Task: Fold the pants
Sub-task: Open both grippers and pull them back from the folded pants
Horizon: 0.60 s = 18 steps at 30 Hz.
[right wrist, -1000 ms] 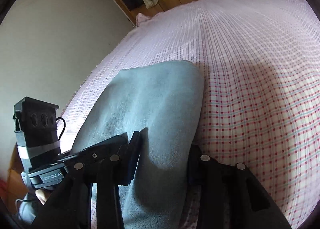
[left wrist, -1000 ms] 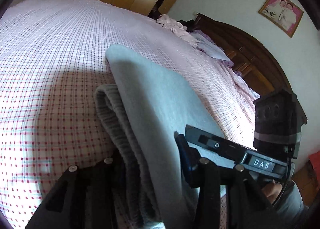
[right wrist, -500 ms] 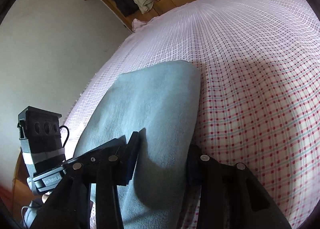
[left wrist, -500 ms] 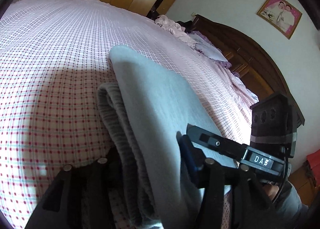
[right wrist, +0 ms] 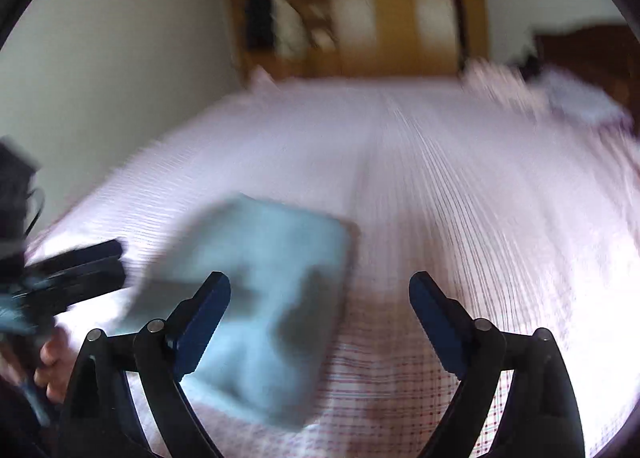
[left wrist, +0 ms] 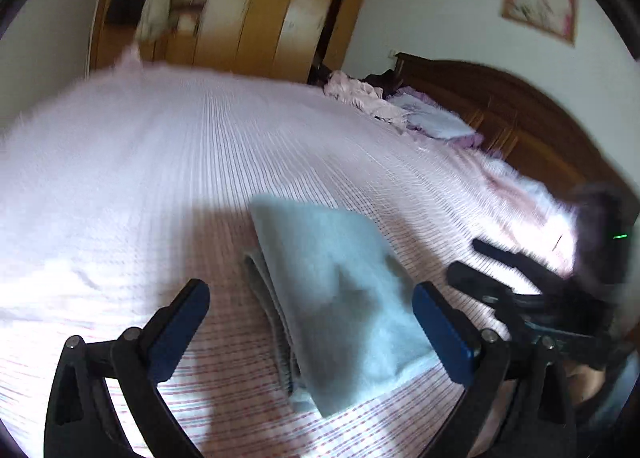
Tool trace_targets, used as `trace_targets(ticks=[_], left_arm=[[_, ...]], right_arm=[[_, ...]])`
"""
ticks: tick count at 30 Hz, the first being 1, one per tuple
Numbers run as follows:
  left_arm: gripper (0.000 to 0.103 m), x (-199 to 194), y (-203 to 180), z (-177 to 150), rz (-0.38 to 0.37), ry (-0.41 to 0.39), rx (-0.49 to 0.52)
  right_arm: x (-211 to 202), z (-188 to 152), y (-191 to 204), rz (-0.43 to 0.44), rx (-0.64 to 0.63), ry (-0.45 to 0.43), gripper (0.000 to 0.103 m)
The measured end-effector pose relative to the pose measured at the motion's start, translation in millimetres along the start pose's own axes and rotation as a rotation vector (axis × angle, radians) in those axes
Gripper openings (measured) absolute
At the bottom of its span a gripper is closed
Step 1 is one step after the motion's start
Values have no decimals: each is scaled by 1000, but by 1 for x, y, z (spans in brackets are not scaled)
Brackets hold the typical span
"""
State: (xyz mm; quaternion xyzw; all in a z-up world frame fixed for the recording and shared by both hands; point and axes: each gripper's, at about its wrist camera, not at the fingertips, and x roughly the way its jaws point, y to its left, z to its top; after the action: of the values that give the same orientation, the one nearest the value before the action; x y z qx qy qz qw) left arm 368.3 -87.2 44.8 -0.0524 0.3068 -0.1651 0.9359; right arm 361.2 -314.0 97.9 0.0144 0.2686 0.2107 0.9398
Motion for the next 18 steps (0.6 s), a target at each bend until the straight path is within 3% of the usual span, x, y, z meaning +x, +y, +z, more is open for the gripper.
trace_targets(ticks=[4,7,10,14,18], left_arm=[[103,-4,-37,-21,73,-10,132],[103,1,-47,-43,88,-26,138],[103,12,-49,-66,89,-59,109],[103,30,-46,-75,70,-36,108],[103,35,-30,-78,34,-19,50]], right_arm=[[-37,-22,23,19,-57,-87,89],[-46,-51,22,20,-4,-121,90],[-31,-76,9,46,54,-71,90],[-20,-79,-9,66,145,-22,90],[-17,-77,-6,35,137,4,90]])
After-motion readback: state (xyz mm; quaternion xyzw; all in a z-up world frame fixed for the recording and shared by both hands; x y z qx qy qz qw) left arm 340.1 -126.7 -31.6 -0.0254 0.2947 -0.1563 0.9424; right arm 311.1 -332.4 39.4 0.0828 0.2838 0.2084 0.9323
